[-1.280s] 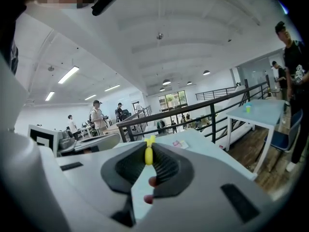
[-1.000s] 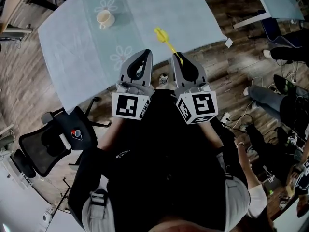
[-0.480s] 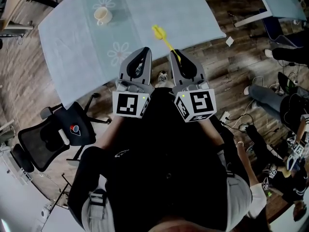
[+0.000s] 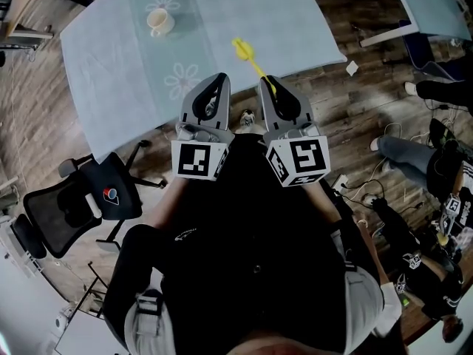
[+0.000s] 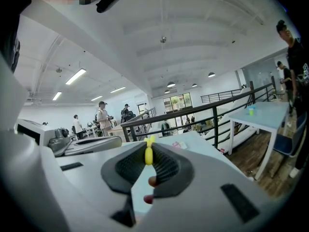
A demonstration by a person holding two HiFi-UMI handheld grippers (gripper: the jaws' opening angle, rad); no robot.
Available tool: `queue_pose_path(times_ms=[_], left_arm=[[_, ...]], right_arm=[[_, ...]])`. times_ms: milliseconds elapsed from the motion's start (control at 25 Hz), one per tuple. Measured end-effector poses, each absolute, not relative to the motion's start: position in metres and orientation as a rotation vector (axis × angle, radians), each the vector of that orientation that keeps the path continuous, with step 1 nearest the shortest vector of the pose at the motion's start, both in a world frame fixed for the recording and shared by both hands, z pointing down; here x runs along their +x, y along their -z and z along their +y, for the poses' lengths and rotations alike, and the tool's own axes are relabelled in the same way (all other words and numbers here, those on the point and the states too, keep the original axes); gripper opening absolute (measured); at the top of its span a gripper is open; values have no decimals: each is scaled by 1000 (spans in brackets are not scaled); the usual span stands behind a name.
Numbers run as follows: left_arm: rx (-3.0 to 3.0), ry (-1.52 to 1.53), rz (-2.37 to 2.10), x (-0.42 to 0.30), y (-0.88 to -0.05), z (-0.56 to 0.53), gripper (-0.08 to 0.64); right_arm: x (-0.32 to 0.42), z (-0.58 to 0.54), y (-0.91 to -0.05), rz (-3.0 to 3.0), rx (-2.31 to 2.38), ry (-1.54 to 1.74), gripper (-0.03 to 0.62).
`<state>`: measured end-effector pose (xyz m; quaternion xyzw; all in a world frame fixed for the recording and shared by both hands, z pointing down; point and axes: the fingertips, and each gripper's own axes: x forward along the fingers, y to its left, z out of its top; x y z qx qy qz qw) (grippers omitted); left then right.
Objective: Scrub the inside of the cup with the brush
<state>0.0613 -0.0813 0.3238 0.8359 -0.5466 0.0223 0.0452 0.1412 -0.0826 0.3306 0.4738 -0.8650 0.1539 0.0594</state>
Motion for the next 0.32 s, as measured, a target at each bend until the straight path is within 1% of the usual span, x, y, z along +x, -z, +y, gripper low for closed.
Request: queue_pose_path(times_ms=[320], left_arm=[[2541, -74, -1680, 59, -326, -84, 14]], right_arm=[[137, -87, -331, -2627, 1419, -464, 40]])
